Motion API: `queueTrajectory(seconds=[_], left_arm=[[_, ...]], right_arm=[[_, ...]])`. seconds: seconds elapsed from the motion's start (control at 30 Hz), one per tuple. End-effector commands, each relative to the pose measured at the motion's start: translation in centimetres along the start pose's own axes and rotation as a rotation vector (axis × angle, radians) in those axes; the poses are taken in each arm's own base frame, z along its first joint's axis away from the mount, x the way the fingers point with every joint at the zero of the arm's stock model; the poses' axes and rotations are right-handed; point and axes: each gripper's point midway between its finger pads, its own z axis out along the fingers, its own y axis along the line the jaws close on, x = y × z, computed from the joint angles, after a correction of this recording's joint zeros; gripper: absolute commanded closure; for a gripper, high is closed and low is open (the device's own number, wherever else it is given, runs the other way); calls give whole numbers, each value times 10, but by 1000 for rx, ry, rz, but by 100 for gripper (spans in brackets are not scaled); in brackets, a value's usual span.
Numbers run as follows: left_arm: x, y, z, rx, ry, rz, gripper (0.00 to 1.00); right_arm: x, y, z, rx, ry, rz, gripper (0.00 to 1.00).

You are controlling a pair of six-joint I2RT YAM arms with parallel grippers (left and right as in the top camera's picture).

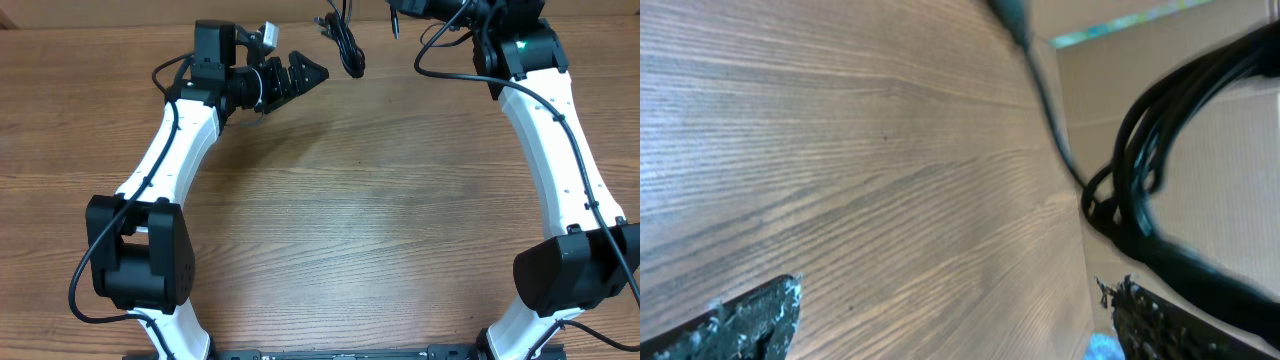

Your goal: Untangle cables

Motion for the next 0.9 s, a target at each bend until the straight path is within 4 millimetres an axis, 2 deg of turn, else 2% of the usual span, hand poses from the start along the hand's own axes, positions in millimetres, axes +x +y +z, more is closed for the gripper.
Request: queueTrajectory(seconds=[0.0,0.47,0.67,0.87], left_arm=[[-3,-4,-3,-7,-11,51,0],[-7,3,-3,-51,-35,52,0],[-14,9,-4,-91,-70,52,0],[-28,-1,-6,-50,-120,47,1]], right_arm=[[-5,10,0,-27,-10,45,96],[-13,43,-3,-160,-1,66,96],[-2,51,-4,-205,66,62,96],[7,57,-6,-238,118,56,96]])
